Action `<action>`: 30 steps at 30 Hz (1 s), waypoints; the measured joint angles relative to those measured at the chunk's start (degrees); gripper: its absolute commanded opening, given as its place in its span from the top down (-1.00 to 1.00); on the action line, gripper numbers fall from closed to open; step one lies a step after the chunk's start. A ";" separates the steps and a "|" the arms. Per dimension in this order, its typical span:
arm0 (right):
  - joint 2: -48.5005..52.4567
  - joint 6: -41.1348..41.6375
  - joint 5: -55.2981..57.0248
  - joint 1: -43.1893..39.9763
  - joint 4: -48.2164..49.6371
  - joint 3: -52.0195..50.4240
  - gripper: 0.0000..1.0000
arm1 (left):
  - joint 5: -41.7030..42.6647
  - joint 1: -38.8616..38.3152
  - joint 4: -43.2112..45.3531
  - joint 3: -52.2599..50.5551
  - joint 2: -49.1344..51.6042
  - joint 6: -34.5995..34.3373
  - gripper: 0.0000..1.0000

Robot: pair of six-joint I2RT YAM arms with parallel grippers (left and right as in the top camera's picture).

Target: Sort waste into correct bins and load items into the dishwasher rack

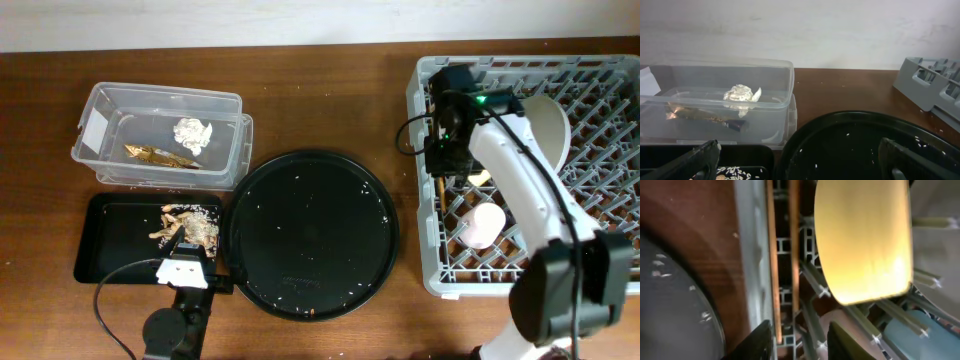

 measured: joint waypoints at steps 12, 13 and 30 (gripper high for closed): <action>-42.47 0.46 -9.51 19.54 -6.54 2.10 -0.97 | 0.00 0.00 0.00 0.00 0.00 0.00 -0.99; -43.08 0.46 -9.75 19.65 -6.78 2.08 -0.97 | 0.02 0.00 0.00 0.00 0.00 0.00 -0.99; -79.47 -0.87 -7.63 -2.01 19.96 -39.69 -0.97 | 0.02 0.00 0.09 0.00 -0.04 0.00 -0.99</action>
